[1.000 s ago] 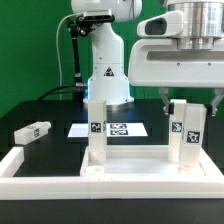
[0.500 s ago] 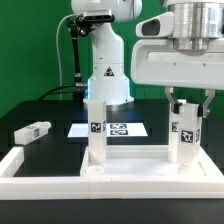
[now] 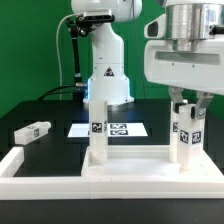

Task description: Assemble desk

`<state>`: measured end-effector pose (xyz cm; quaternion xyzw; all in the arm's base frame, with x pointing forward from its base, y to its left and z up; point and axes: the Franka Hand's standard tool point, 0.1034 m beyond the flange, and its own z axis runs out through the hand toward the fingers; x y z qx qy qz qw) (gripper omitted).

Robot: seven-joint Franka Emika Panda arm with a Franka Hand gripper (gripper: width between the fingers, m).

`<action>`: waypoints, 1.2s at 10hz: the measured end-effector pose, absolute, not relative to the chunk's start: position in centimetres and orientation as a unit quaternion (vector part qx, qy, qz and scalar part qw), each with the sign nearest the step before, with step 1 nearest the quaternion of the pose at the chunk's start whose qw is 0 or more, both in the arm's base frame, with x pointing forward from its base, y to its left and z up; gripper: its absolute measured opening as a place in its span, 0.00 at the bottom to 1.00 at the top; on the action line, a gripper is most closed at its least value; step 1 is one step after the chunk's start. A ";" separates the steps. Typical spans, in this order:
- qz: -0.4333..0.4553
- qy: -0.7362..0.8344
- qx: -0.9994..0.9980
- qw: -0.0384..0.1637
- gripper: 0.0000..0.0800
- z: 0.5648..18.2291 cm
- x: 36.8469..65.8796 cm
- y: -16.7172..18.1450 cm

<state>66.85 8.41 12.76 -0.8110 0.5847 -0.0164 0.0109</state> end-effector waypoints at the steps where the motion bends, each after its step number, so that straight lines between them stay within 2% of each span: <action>1: -0.012 0.650 -0.760 0.016 0.36 12.7 66.8 8.7; 3: -0.011 0.740 -0.672 0.022 0.36 12.7 66.8 9.3; 6: -0.014 0.735 -0.678 0.023 0.38 12.7 66.9 9.3; 7: -0.020 0.709 -0.704 0.016 0.60 12.6 66.8 9.3; 8: -0.040 0.653 -0.756 -0.010 0.77 12.4 66.5 9.9; 10: -0.058 0.560 -0.826 -0.016 0.80 12.6 66.6 11.2; 12: -0.057 0.509 -0.859 -0.021 0.81 12.5 66.7 10.7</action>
Offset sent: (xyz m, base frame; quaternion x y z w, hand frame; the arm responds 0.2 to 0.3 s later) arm 0.0000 0.0000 0.0000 0.0000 0.0000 0.1296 0.9916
